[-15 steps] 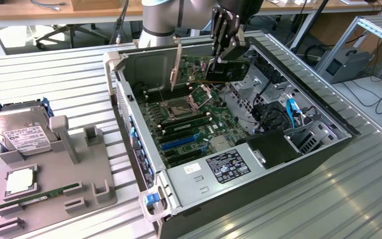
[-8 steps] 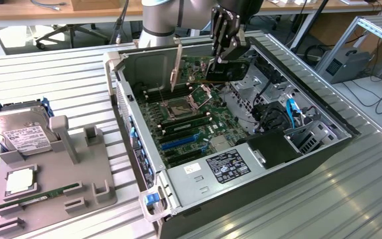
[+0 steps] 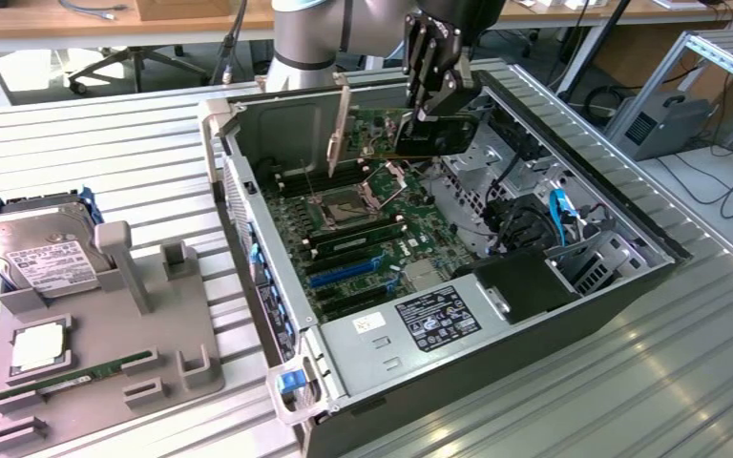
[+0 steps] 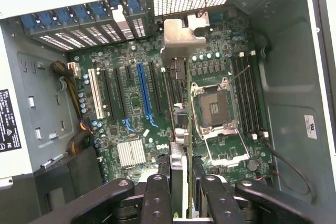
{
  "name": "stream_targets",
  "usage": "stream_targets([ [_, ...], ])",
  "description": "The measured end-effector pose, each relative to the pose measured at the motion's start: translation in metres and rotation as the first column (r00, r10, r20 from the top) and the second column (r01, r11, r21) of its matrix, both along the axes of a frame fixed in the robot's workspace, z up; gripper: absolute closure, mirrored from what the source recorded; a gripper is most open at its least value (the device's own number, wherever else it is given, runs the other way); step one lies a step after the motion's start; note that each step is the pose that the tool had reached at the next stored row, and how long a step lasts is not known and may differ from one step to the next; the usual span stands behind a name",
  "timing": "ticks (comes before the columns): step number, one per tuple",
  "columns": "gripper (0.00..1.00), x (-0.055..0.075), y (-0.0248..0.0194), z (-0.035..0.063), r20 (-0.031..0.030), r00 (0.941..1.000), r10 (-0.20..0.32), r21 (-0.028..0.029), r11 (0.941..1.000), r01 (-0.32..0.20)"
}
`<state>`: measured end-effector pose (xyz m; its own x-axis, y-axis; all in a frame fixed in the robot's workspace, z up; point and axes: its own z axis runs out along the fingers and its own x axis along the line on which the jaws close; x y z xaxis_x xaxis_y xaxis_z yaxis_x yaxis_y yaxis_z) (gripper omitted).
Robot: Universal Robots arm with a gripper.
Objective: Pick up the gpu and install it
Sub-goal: 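Insert the gpu into the slot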
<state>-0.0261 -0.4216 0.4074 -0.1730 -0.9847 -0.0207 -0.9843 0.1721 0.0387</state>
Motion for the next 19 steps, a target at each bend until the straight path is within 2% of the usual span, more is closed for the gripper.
stream_targets([
  [19, 0.73, 0.0000, 0.0000, 0.0000, 0.0000, 0.9991, 0.043, 0.0000, 0.9991, -0.043],
])
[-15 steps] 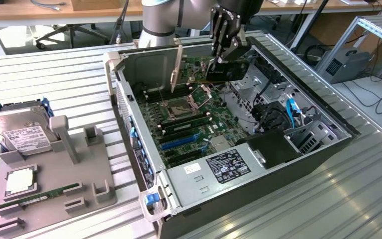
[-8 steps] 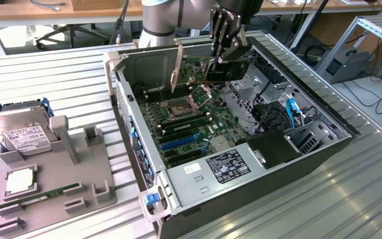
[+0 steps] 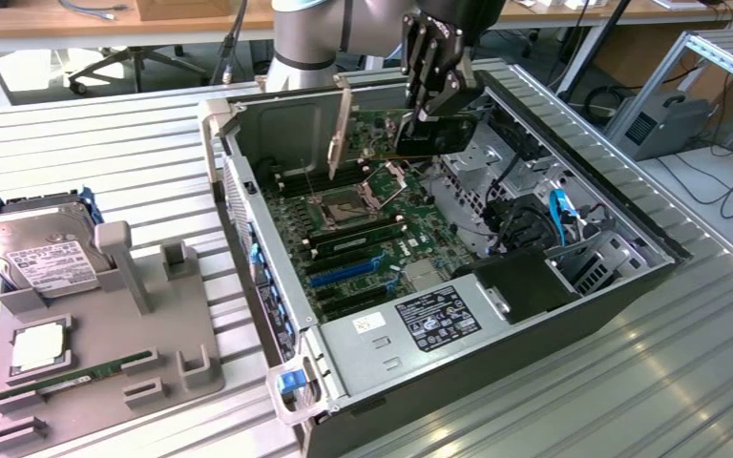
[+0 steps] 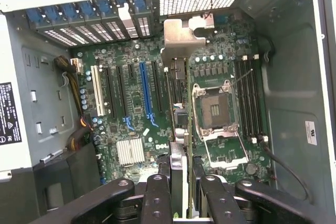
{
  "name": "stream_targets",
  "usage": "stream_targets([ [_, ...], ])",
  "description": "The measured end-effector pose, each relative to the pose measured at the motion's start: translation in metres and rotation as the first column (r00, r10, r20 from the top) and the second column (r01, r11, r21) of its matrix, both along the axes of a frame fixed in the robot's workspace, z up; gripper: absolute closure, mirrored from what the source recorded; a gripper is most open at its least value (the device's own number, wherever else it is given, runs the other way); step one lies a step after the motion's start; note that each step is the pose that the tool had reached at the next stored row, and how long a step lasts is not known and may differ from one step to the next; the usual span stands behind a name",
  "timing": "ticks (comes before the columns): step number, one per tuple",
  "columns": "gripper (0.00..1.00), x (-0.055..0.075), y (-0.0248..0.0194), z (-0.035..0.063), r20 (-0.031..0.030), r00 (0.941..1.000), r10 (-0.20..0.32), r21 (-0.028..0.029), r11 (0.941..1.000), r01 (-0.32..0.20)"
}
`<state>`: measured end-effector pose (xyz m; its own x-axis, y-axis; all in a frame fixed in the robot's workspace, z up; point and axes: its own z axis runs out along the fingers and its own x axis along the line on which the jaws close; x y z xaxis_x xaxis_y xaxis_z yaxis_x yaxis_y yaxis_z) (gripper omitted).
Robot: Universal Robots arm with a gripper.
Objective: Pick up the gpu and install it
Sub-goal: 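Insert the gpu into the slot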
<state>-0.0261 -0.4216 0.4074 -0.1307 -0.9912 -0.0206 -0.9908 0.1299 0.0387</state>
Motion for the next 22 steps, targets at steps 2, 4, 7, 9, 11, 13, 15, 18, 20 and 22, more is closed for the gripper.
stream_targets([
  [2, 0.73, 0.0000, 0.0000, 0.0000, 0.0000, 1.0000, 0.005, 0.0000, 1.0000, -0.005],
  [4, 0.73, 0.0000, 0.0000, 0.0000, 0.0000, 1.0000, 0.009, 0.0000, 1.0000, -0.009],
  [7, 0.73, 0.0000, 0.0000, 0.0000, 0.0000, 0.9999, 0.017, 0.0001, 0.9999, -0.017],
  [9, 0.73, 0.0000, 0.0000, 0.0000, 0.0000, 0.9998, 0.021, 0.0000, 0.9998, -0.021],
  [11, 0.73, 0.0000, 0.0000, 0.0000, 0.0000, 0.9997, 0.026, 0.0000, 0.9997, -0.026],
  [13, 0.73, 0.0000, 0.0000, 0.0000, 0.0000, 0.9994, 0.033, 0.0000, 0.9994, -0.033],
  [15, 0.73, 0.0000, 0.0000, 0.0000, 0.0000, 0.9993, 0.039, 0.0000, 0.9993, -0.039],
  [18, 0.73, 0.0000, 0.0000, 0.0000, 0.0000, 0.9990, 0.045, 0.0000, 0.9990, -0.045],
  [20, 0.73, 0.0000, 0.0000, 0.0000, 0.0000, 0.9988, 0.049, 0.0001, 0.9988, -0.049],
  [22, 0.73, 0.0000, 0.0000, 0.0000, 0.0000, 0.9985, 0.055, 0.0000, 0.9985, -0.055],
])
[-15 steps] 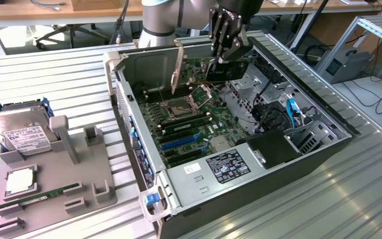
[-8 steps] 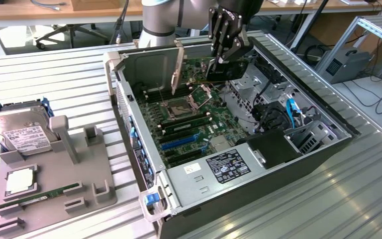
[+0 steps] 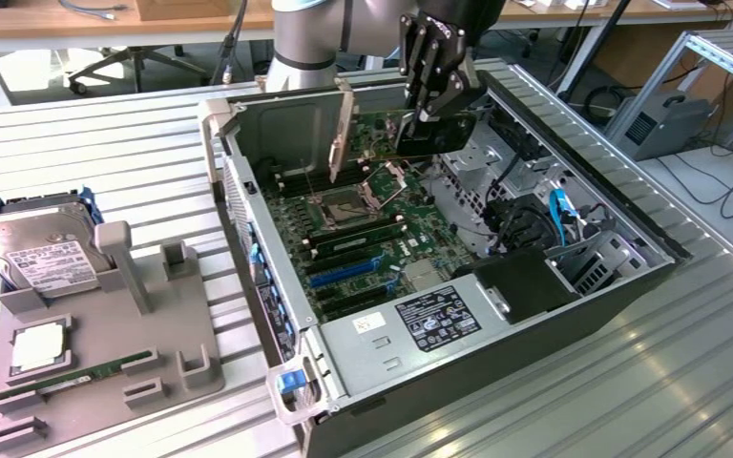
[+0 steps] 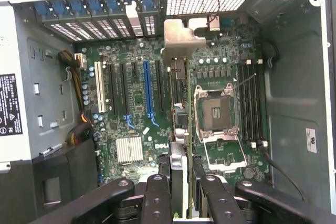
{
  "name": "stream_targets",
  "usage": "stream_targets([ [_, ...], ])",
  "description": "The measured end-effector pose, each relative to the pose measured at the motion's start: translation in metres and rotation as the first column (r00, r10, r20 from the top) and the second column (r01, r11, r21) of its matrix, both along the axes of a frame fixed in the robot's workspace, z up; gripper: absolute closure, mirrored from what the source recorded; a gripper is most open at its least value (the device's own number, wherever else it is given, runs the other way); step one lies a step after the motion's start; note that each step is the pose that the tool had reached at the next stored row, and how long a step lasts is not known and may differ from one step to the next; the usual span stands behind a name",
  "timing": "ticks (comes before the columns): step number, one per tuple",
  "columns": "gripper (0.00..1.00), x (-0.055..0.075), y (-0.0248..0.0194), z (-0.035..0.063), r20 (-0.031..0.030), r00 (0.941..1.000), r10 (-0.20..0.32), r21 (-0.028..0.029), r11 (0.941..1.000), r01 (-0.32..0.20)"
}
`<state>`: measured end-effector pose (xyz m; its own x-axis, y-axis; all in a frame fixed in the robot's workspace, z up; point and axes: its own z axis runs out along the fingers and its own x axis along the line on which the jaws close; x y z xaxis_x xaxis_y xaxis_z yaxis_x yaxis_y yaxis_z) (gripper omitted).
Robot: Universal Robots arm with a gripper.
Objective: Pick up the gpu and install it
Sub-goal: 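Insert the gpu into the slot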
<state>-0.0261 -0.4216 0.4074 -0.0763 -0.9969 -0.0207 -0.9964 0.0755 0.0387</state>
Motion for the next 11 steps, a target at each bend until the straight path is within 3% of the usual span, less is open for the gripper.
stream_targets([
  [11, 0.73, 0.0000, 0.0000, 0.0000, 0.0000, 0.9996, 0.029, 0.0000, 0.9996, -0.029],
])
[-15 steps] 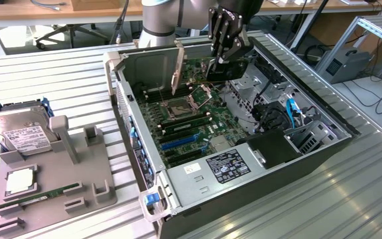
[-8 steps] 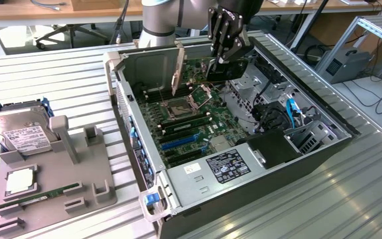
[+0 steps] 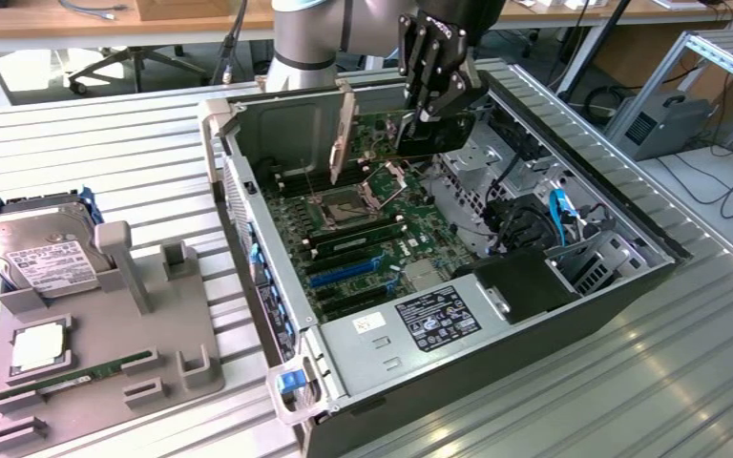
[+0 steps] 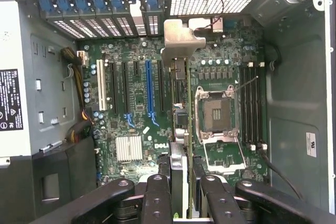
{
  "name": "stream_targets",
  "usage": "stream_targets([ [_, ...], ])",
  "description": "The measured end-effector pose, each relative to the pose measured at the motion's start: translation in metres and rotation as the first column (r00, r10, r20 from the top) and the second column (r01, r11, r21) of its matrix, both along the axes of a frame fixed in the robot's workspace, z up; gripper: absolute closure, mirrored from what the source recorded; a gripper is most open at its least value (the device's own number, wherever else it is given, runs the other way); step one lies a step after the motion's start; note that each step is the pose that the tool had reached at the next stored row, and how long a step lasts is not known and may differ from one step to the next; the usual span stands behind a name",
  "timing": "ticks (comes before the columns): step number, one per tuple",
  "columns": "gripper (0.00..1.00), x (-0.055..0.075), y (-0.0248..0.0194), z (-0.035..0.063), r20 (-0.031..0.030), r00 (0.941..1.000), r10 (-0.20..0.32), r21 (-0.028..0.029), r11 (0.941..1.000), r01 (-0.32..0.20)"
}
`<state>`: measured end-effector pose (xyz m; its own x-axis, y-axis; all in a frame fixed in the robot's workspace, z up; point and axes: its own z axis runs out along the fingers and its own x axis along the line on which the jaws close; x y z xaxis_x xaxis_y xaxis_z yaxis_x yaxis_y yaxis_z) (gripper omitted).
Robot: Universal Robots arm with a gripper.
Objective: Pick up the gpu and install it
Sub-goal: 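Insert the gpu into the slot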
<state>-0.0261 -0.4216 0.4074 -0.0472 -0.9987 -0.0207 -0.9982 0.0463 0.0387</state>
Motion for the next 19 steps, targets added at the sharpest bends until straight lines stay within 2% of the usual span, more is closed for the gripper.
stream_targets([
  [13, 0.73, 0.0001, 0.0002, 0.0000, 0.0000, 0.9998, 0.018, -0.0001, 0.9998, -0.018],
  [19, 0.73, 0.0000, 0.0002, 0.0000, 0.0000, 0.9953, 0.097, 0.0000, 0.9953, -0.097],
])
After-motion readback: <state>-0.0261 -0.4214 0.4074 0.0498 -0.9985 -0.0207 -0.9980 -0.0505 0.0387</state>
